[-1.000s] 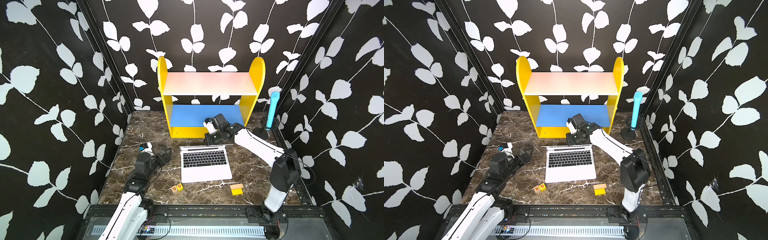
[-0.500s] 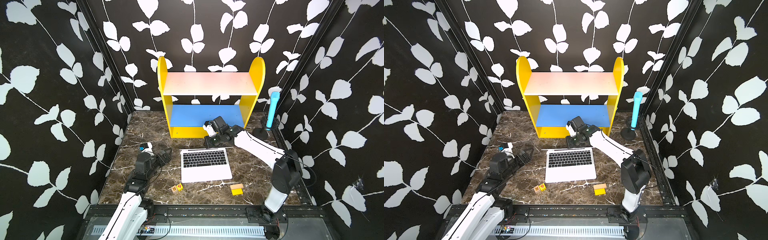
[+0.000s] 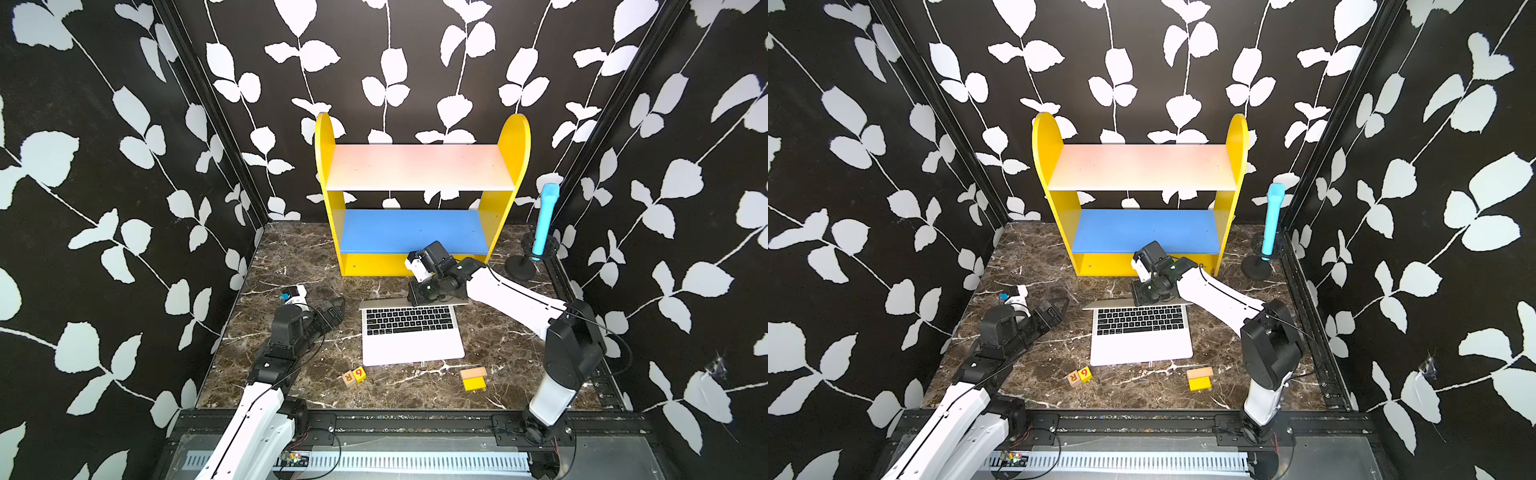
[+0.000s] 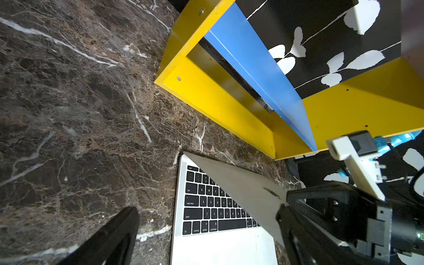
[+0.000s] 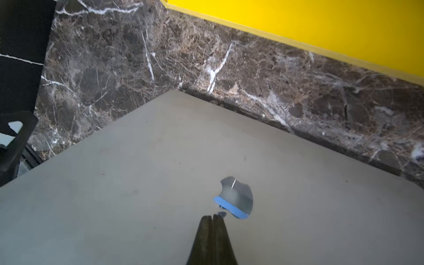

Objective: Close the laptop lid and set it aside
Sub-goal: Close the lid of the laptop.

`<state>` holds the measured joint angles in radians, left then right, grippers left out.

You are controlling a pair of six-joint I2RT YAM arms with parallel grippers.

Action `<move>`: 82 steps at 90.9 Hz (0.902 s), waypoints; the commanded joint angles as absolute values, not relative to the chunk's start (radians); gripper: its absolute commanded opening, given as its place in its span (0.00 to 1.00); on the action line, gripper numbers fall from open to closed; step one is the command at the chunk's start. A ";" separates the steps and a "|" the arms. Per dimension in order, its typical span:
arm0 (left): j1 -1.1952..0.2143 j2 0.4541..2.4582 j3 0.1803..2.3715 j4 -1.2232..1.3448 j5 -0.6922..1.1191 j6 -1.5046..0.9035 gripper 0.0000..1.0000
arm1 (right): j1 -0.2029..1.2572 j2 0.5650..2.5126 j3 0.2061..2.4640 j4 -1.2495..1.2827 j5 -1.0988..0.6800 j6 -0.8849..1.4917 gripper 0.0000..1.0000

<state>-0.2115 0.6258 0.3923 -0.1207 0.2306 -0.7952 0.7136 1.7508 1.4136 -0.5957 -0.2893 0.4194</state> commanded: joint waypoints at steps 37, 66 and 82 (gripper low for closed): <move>-0.215 0.650 0.416 -0.103 0.277 -0.768 0.98 | 0.743 1.705 1.343 -0.573 -0.296 0.443 0.00; -0.215 0.668 0.411 -0.089 0.288 -0.770 0.98 | 0.760 1.706 1.323 -0.565 -0.296 0.449 0.00; -0.215 0.677 0.411 -0.087 0.293 -0.766 0.98 | 0.771 1.713 1.319 -0.557 -0.296 0.454 0.00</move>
<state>-0.2115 0.6739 0.3923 -0.1127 0.2771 -0.7853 0.7486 1.7245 1.3319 -0.5560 -0.2878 0.4427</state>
